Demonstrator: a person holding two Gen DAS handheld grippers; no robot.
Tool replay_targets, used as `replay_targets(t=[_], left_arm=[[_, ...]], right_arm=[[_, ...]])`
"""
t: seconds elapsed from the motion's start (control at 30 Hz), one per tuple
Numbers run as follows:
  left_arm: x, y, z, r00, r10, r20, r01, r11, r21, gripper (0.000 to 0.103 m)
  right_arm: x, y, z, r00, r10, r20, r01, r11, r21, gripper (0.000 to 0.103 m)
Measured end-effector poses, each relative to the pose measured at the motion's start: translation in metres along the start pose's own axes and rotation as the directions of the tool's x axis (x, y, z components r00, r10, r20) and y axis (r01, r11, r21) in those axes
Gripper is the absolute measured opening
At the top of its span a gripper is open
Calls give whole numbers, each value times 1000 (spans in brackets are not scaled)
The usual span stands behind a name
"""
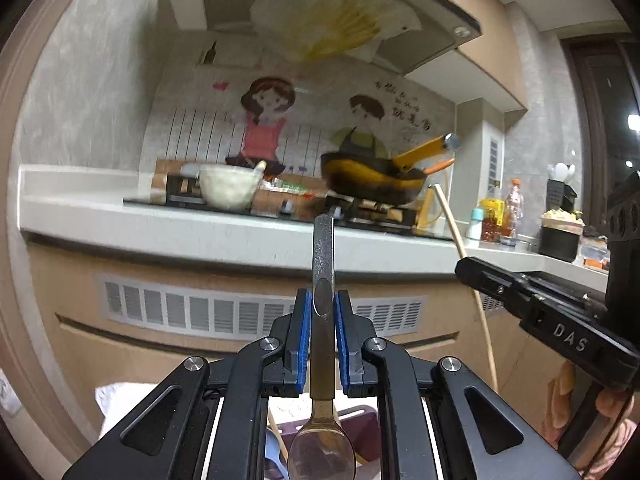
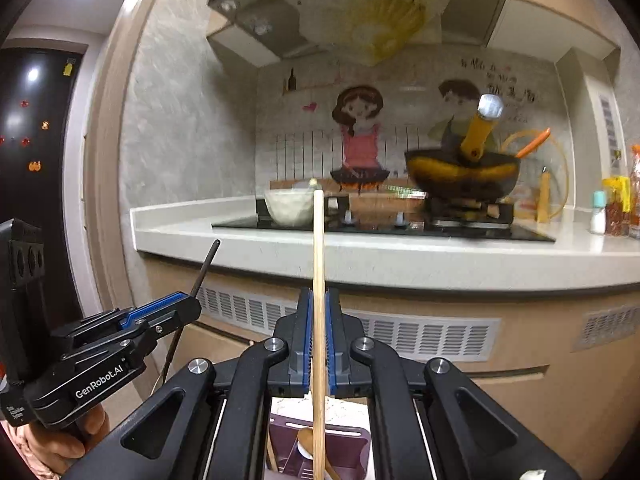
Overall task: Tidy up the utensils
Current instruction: 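Lift the metal spoon and chopstick upright over the purple caddy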
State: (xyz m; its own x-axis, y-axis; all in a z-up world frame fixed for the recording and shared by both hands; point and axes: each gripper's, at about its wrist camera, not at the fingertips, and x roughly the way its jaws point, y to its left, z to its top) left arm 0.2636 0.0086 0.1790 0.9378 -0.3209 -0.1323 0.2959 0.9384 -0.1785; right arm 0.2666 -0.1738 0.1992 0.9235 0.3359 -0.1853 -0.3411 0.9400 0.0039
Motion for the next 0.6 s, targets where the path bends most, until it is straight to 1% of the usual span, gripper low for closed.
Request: replay_targets(t=[0.17, 0.33, 0.47, 0.6], left_arm=[[39, 17, -24, 999, 16, -51, -17, 999, -31, 12], [77, 26, -51, 995, 54, -85, -55, 998, -10, 12], [101, 34, -75, 990, 71, -122, -76, 996, -36, 12], [112, 31, -97, 986, 131, -103, -130, 991, 23, 12]], right_arm=[[49, -7, -23, 998, 3, -69, -1, 1000, 29, 6], [90, -18, -52, 990, 9, -141, -2, 999, 50, 6], [109, -28, -70, 986, 3, -166, 10, 997, 74, 6], [121, -30, -87, 986, -39, -159, 46, 998, 43, 6]])
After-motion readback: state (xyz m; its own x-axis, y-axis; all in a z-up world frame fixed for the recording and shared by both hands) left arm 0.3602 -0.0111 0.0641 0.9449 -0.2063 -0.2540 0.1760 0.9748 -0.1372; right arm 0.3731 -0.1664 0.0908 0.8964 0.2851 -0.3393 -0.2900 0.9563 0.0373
